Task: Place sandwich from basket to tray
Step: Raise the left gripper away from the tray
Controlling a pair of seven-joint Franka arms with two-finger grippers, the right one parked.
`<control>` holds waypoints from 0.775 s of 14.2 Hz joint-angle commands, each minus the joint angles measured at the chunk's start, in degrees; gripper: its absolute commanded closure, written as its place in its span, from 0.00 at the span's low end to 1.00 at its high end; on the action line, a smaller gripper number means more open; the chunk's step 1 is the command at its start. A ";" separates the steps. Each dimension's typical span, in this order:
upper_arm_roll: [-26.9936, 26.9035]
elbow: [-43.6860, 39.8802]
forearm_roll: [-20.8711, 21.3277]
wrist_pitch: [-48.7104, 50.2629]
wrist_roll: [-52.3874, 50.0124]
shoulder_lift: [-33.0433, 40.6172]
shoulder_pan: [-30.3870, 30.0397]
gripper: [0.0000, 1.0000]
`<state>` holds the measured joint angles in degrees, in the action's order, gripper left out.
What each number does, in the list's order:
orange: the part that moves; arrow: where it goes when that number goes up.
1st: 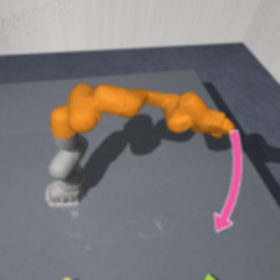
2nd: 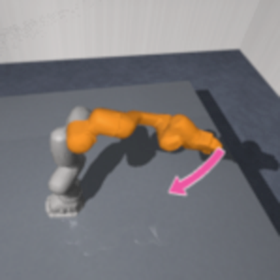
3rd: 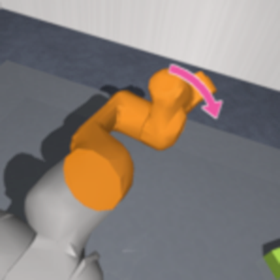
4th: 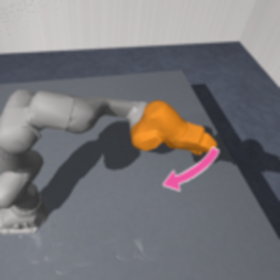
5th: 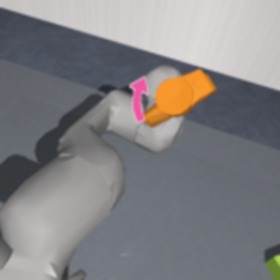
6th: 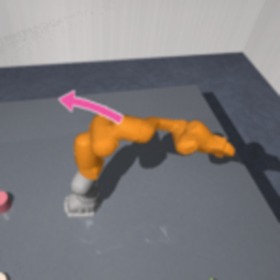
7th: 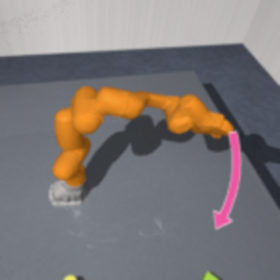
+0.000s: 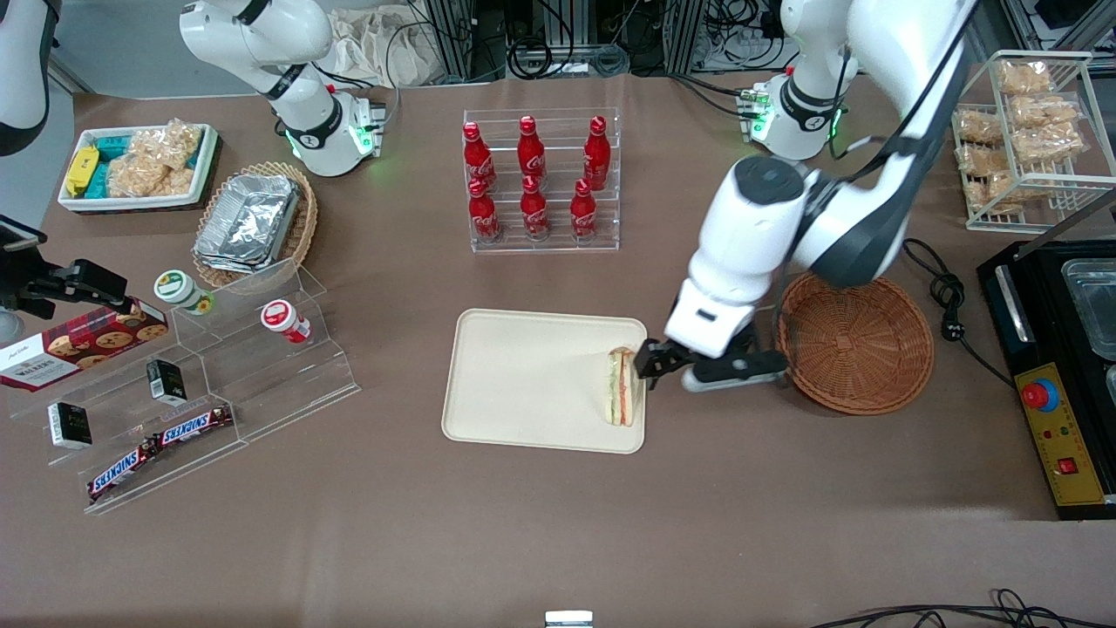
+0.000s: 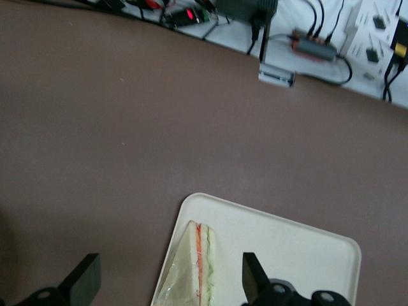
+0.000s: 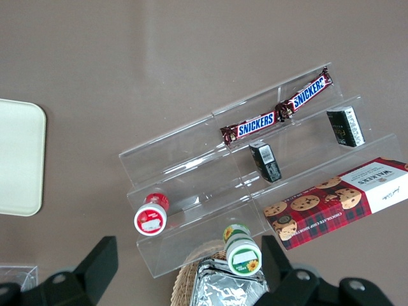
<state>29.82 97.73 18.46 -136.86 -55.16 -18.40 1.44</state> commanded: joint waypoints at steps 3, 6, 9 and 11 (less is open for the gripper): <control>0.24 0.01 -5.87 7.81 1.88 7.84 -5.48 0.00; -4.21 -2.26 -14.64 19.57 14.07 12.15 -6.55 0.00; -14.32 -8.67 -21.87 38.36 31.90 14.53 -4.52 0.00; -18.81 -9.31 -22.15 47.18 40.80 17.33 -4.00 0.00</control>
<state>14.98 89.50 -2.34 -96.30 -21.66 -3.21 -4.17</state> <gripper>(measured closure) 0.000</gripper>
